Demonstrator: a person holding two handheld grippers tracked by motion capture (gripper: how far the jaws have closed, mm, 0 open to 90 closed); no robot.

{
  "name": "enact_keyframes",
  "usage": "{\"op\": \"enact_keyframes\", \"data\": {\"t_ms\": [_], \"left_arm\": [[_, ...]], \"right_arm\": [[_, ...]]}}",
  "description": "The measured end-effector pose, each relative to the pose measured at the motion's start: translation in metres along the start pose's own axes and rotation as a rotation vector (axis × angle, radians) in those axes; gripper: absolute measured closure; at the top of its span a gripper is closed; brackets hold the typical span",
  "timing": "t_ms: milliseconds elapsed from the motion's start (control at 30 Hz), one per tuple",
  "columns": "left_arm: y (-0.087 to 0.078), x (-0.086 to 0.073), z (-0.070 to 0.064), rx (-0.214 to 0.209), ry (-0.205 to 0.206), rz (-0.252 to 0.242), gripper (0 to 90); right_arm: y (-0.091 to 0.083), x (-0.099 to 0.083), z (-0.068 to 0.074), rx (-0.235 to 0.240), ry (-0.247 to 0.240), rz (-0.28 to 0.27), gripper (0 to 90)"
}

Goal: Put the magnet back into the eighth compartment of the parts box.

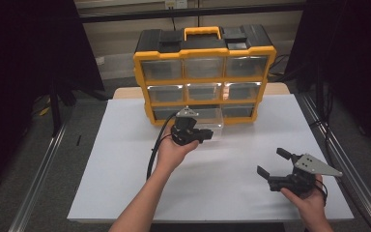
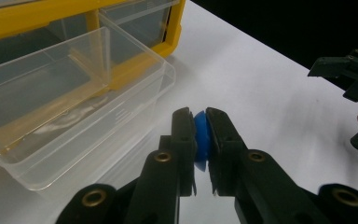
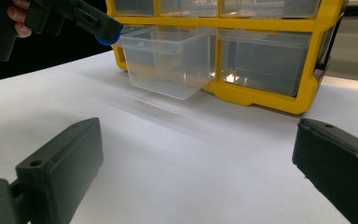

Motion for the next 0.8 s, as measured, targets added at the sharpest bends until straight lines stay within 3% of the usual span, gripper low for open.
{"op": "enact_keyframes", "data": {"t_ms": [767,800], "left_arm": [[-0.0038,0.0087,0.0061,0.007,-0.016,-0.008,82.4],[-0.0053,0.0082,0.0067,0.014,-0.015,0.010,82.5]], "right_arm": [[0.0001,0.0000,0.0005,0.003,-0.003,0.000,1.5],[0.0000,0.0000,0.0005,0.001,-0.002,0.000,1.5]]}}
Point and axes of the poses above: each handheld gripper's, and its own axes: y roughly forward along the jaws, x roughly out of its top, z roughly to its left, the point moved 8 cm from there along y, roughly forward along the jaws, and after that the axes turned 15 degrees about z, right-handed, at the moved point
